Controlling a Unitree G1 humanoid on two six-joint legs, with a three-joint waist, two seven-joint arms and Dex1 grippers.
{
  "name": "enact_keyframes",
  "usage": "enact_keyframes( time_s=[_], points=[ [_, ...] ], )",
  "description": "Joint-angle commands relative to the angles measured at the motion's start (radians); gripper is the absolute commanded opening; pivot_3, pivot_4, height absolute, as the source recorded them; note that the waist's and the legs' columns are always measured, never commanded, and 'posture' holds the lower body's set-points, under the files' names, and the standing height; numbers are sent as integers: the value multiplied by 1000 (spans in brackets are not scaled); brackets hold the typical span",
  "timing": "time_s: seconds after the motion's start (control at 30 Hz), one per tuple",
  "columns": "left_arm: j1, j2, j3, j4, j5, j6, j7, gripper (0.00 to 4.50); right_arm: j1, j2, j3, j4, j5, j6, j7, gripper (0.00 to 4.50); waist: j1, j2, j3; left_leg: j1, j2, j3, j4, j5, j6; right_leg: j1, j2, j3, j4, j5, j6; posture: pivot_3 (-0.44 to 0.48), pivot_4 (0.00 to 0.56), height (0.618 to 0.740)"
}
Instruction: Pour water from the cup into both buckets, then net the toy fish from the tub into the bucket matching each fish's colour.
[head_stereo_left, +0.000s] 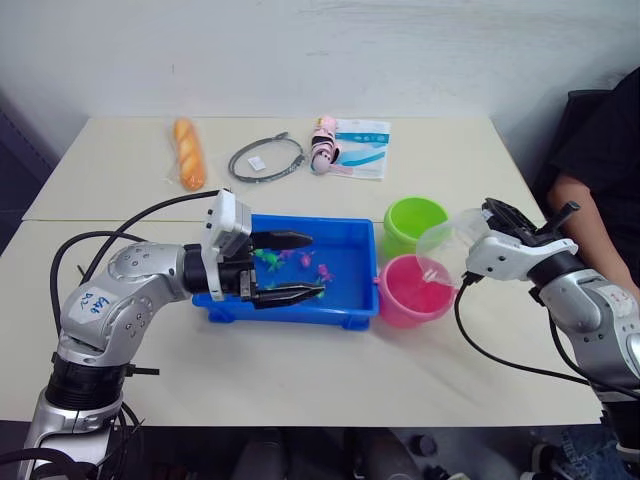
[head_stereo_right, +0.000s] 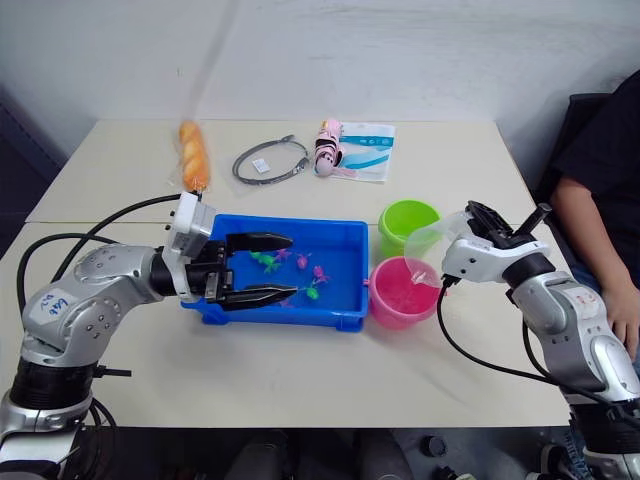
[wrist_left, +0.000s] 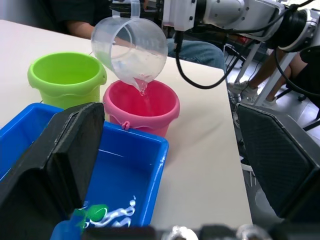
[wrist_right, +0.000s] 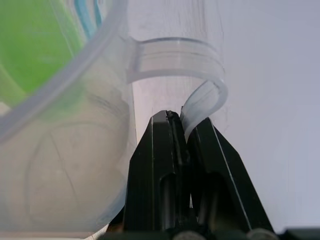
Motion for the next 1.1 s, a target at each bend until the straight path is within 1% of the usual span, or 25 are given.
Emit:
enact_keyframes(
  time_s=[0.03,0.13,0.23,0.33,0.43,0.57,0.67,0.73,0.83,0.97,1.1],
  points=[
    [-24,-12,43,-5,-41,9,13,4500,3,70,-104,-30,184,126,70,38,2,0,0,0,0,0,0,0,0,0,0,0,0,0,0,0,150,740],
    [-35,-16,43,6,-40,15,18,4500,-14,126,-156,-28,326,239,138,38,3,0,0,0,0,0,1,0,0,0,0,0,0,0,0,0,150,740],
    [-53,-25,35,31,-20,-1,19,4500,-33,147,-169,-31,419,376,203,38,1,0,0,0,0,0,0,0,0,0,0,0,0,0,0,0,150,740],
    [-78,-47,31,66,4,-22,40,4500,-63,170,-184,-36,473,483,204,38,1,0,0,0,0,0,1,0,0,0,0,0,1,0,0,0,150,740],
    [-93,-62,32,87,21,-38,57,4500,-111,184,-200,-30,498,566,173,38,0,0,0,0,0,0,1,0,0,0,0,0,1,0,0,0,150,740],
    [-105,-68,33,105,36,-50,63,4500,-181,162,-207,33,491,599,141,38,1,0,0,0,0,0,1,0,0,-1,0,0,1,0,0,0,150,740],
    [-113,-68,31,110,37,-50,62,4500,-246,128,-187,123,460,562,115,38,2,0,0,-1,0,0,1,0,0,-1,-1,0,1,0,0,0,150,740],
    [-116,-68,28,111,41,-50,59,4500,-321,100,-150,226,426,502,96,38,2,0,0,-1,0,0,1,0,0,-1,-1,0,0,0,0,0,150,740],
    [-119,-67,25,115,49,-52,55,4500,-423,69,-72,358,358,395,76,38,-4,0,0,-1,0,1,1,0,0,-1,-1,0,0,0,0,0,150,740],
    [-122,-67,25,121,56,-54,53,4500,-544,70,60,521,244,243,32,38,-16,0,0,-1,0,1,0,0,0,-2,0,0,1,0,0,0,150,740],
    [-121,-69,26,119,61,-54,52,4500,-637,68,179,662,122,85,-32,38,-24,0,0,-1,0,1,1,0,0,-2,-1,0,0,0,0,0,150,740]
  ],
)
